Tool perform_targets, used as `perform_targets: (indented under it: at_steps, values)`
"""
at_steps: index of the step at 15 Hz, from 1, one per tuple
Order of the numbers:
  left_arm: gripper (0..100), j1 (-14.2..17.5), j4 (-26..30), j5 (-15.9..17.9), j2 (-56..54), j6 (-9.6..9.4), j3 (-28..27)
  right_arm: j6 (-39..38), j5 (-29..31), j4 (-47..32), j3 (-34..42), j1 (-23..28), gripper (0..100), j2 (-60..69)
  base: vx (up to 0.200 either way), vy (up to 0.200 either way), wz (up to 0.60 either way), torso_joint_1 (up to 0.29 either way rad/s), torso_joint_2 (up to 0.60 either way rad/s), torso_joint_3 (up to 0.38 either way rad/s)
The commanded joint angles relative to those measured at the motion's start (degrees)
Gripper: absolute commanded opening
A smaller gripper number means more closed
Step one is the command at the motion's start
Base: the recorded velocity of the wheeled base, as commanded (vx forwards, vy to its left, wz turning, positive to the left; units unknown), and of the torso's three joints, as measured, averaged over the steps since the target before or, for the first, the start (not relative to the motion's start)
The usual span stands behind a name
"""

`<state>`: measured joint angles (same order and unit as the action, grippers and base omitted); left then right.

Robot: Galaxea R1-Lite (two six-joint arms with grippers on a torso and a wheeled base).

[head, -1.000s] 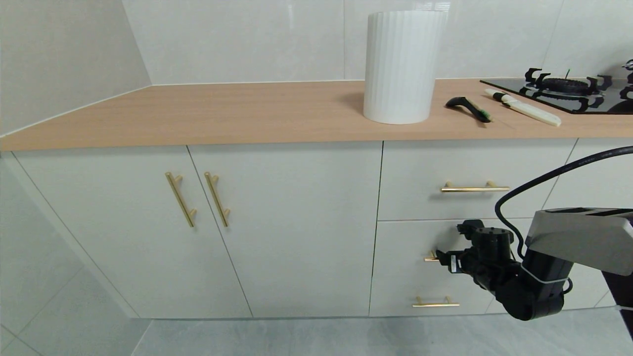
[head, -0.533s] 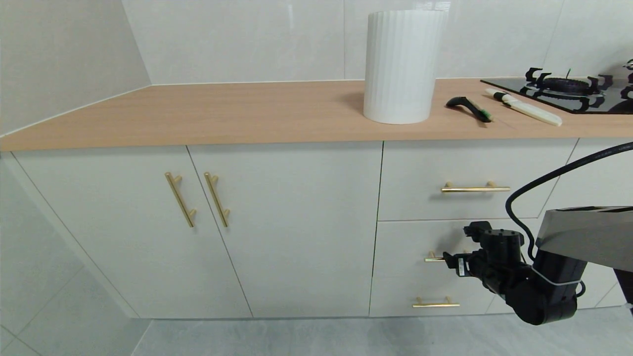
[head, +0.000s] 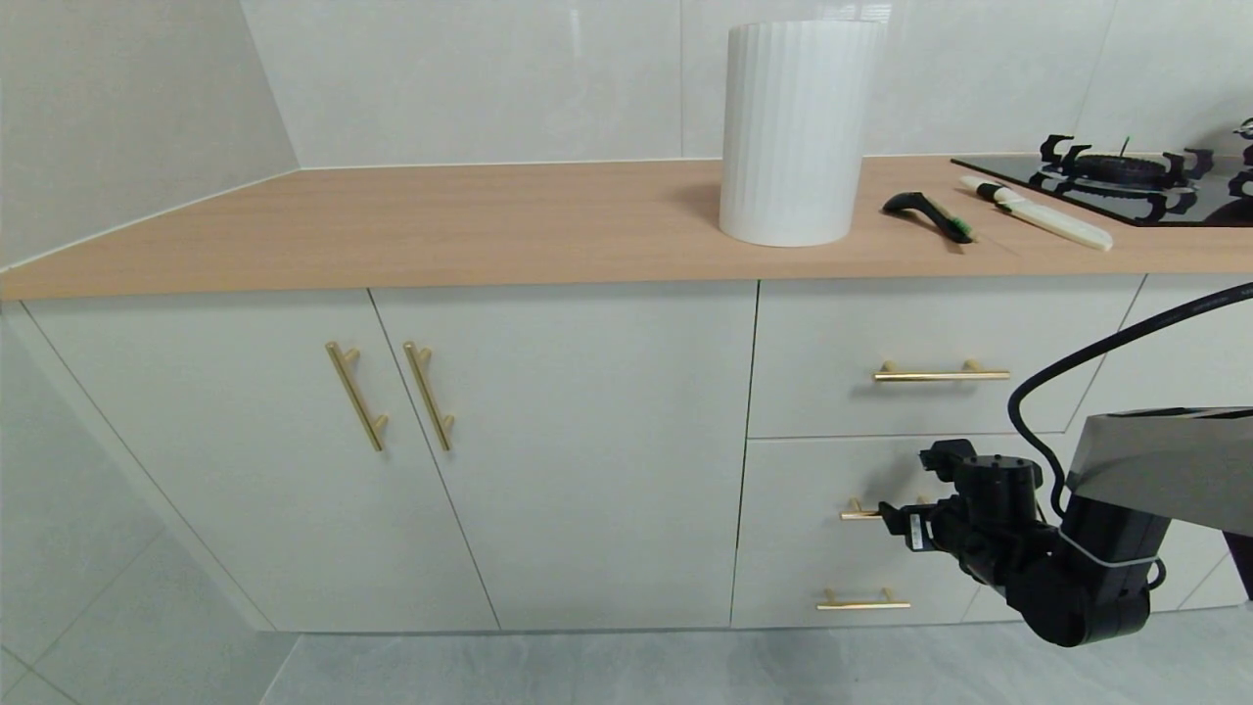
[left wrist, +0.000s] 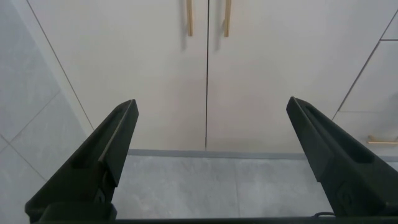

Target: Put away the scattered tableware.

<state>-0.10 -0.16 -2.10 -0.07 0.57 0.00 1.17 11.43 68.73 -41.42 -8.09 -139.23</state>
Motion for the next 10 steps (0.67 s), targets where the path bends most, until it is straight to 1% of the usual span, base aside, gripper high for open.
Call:
perform_targets:
  at_steps: [1, 7, 10]
  values:
    - [100, 0.0, 0.0, 0.0, 0.1, -0.05, 0.0, 0.1, 0.0, -0.2, -0.1, 0.0, 100, -0.7, 0.000, 0.000, 0.00, 0.000, 0.00, 0.000]
    - [100, 0.0, 0.0, 0.0, 0.1, 0.04, 0.0, 0.1, -0.8, -0.5, 0.1, -0.1, 100, -1.2, 0.000, 0.000, 0.00, 0.000, 0.00, 0.000]
    - [100, 0.0, 0.0, 0.0, 0.1, -0.05, 0.0, 0.1, -1.9, -2.0, 0.1, 0.0, 100, -1.0, 0.000, 0.000, 0.00, 0.000, 0.00, 0.000]
